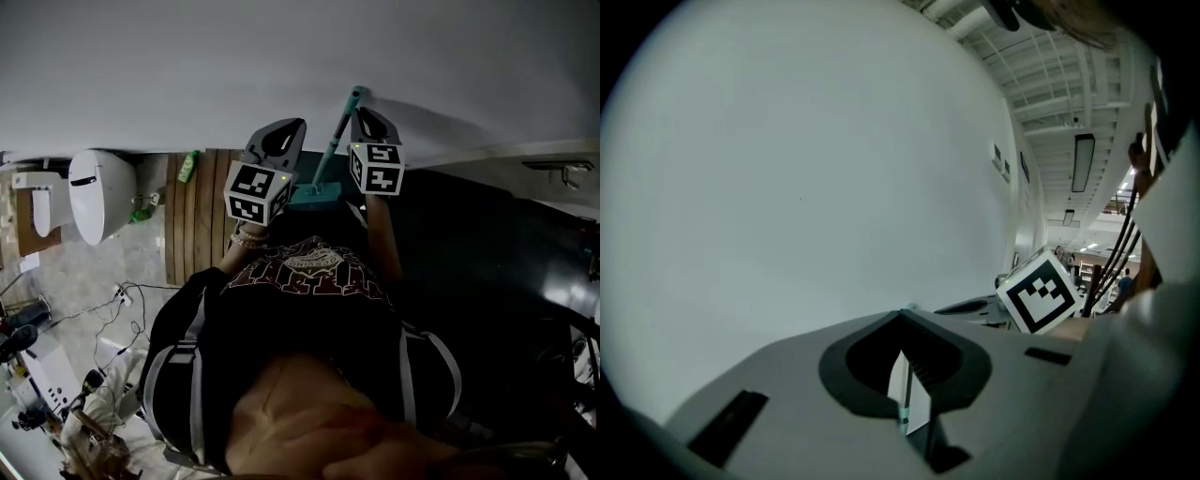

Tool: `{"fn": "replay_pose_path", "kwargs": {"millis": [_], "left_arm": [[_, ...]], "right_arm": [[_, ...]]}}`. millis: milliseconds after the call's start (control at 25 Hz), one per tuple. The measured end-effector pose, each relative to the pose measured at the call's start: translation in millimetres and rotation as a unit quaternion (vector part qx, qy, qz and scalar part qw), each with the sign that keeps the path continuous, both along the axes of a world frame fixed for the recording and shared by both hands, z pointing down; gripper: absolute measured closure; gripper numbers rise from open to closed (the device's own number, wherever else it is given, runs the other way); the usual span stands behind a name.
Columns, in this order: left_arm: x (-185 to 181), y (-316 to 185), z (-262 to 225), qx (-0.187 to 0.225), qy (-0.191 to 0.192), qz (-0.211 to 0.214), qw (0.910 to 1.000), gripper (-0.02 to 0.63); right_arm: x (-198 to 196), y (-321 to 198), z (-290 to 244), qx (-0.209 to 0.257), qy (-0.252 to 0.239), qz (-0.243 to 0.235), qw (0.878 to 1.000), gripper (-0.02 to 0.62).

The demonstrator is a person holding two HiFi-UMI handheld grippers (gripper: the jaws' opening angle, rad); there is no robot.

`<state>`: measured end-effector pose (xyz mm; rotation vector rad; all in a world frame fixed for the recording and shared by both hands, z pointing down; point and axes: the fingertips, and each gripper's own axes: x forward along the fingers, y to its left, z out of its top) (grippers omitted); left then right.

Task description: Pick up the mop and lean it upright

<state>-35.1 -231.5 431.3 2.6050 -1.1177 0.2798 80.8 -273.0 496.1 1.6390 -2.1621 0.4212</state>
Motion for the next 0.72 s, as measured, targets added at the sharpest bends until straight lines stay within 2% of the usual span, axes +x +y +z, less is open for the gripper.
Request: {"fn": "replay_pose_path", "kwargs": {"millis": [160,280,440,720], "left_arm": [[-7.6,-8.7,3.8,-0.003,0.001,-0.006,1.0,0.56],[-13.3,-13.6,6.9,-0.006,0.002,-0.011,0.9999,0.56],[-17.6,-17.6,8.2,-0.012,0.003,-0.017,0.9998,0.56],[-23.7,-22.0,10.2,-0.014,0.001,-0.02,0.9997,0.56]], "right_arm": [[-1.5,-11.2,11.4,-0.01,0.007,0.003,1.0,0.571],[-1.1,-18.5,19.0,-0.018,0.008,0.009,1.0,0.515],[2.9,-26.5,27.6,-0.028,0.017,0.02,0.999,0.491],[6.0,-40.9,34.2,-0.033,0.035,0.034,0.998,0.485]]}}
